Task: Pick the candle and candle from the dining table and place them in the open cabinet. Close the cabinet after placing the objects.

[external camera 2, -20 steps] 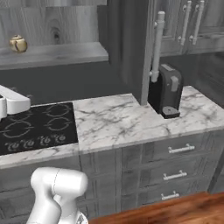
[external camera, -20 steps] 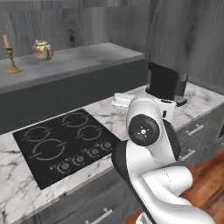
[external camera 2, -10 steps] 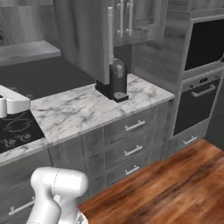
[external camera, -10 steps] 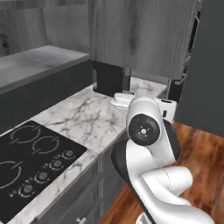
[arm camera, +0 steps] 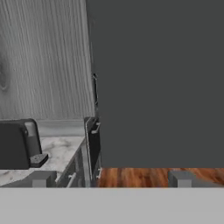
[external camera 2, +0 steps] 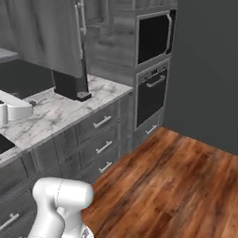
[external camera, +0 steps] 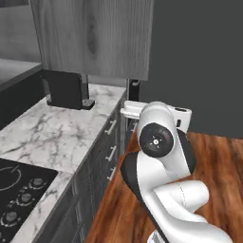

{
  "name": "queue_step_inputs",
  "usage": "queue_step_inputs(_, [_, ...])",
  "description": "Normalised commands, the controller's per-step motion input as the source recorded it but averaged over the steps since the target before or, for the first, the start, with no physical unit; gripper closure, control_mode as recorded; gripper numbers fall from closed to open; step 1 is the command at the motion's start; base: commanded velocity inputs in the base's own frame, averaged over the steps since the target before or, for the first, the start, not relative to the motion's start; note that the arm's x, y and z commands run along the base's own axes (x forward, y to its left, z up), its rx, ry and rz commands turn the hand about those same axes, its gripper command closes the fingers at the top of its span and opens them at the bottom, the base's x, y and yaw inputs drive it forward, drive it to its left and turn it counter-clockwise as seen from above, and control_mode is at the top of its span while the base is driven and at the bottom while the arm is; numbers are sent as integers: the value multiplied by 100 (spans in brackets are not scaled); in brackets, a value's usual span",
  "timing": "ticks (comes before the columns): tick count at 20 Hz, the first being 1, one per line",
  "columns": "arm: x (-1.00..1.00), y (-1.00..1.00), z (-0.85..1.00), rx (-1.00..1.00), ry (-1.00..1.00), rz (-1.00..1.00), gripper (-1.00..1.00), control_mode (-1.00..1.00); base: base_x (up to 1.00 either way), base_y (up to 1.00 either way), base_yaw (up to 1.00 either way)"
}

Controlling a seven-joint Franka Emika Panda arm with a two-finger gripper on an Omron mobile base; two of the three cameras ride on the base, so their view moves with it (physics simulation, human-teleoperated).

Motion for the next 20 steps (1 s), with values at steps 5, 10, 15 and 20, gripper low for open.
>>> queue_step_inputs(5, [0,0,0,0,0,0,-100,100,-58,-10,-53])
queue_step_inputs(10, [0,0,0,0,0,0,-100,100,-53,-12,-53])
queue_step_inputs(15, [0,0,0,0,0,0,-100,100,-41,-25,-52])
queue_step_inputs(20, [0,0,0,0,0,0,-100,100,-21,-15,-56])
